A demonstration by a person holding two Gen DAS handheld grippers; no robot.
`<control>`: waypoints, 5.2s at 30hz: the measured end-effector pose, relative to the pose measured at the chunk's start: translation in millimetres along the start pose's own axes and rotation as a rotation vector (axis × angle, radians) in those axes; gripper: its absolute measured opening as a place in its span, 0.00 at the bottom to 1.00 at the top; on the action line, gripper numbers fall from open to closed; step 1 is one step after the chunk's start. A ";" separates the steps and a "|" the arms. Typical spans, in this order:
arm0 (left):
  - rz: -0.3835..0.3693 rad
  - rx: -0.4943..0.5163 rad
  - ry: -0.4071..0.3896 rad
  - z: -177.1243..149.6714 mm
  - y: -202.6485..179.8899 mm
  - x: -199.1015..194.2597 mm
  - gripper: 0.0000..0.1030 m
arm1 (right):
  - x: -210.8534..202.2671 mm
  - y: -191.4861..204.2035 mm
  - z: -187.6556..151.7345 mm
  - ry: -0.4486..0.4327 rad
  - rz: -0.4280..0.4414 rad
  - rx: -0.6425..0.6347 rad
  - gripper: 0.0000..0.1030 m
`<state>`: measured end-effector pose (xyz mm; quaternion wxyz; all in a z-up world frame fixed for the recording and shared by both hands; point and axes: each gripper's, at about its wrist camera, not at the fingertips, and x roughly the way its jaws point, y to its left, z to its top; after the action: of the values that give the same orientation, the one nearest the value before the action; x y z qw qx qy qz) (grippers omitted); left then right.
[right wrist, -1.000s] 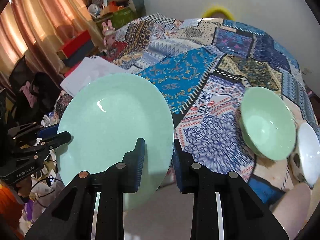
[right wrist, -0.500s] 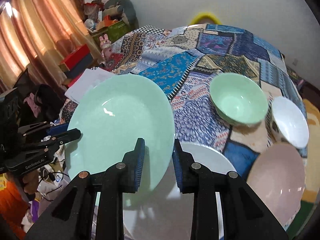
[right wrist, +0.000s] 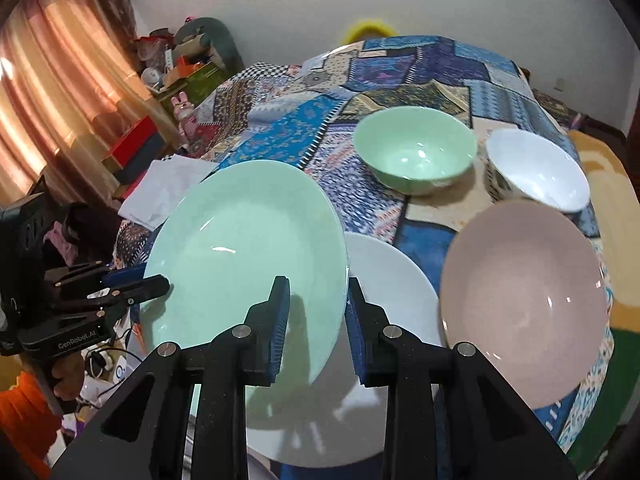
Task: Organize plates and bowls
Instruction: 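Lower the mint green plate with the left tool onto the stacked plates, then open the left tool and release the mint green plate, then grip the pale pink bowl rim with the left tool while the right tool grips its other side, then lift the pale pink bowl with both tools and carry it over the plates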
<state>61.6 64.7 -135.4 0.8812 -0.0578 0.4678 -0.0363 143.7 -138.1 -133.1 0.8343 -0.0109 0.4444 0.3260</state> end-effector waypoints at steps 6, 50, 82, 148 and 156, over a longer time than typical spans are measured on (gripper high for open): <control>-0.012 0.012 0.037 -1.7 -14.6 15.5 0.26 | -1.5 -13.0 -14.6 0.001 -0.016 0.032 0.24; -0.008 0.057 0.059 9.7 -43.3 53.2 0.26 | -8.3 -43.4 -56.0 -0.022 -0.010 0.179 0.27; -0.081 0.173 -0.157 57.5 -139.7 5.6 0.81 | -93.1 -65.8 -45.0 -0.297 -0.225 0.132 0.53; -0.184 0.185 0.014 86.5 -190.7 94.7 0.18 | -70.0 -123.8 -50.2 -0.322 -0.195 0.352 0.26; -0.170 0.147 -0.038 79.6 -161.4 56.5 0.18 | -69.0 -92.5 -33.9 -0.337 -0.182 0.291 0.26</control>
<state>157.6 -96.5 -115.5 0.8856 -0.0332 0.4404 -0.1441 143.0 -258.3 -127.0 0.9153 0.1242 0.3385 0.1793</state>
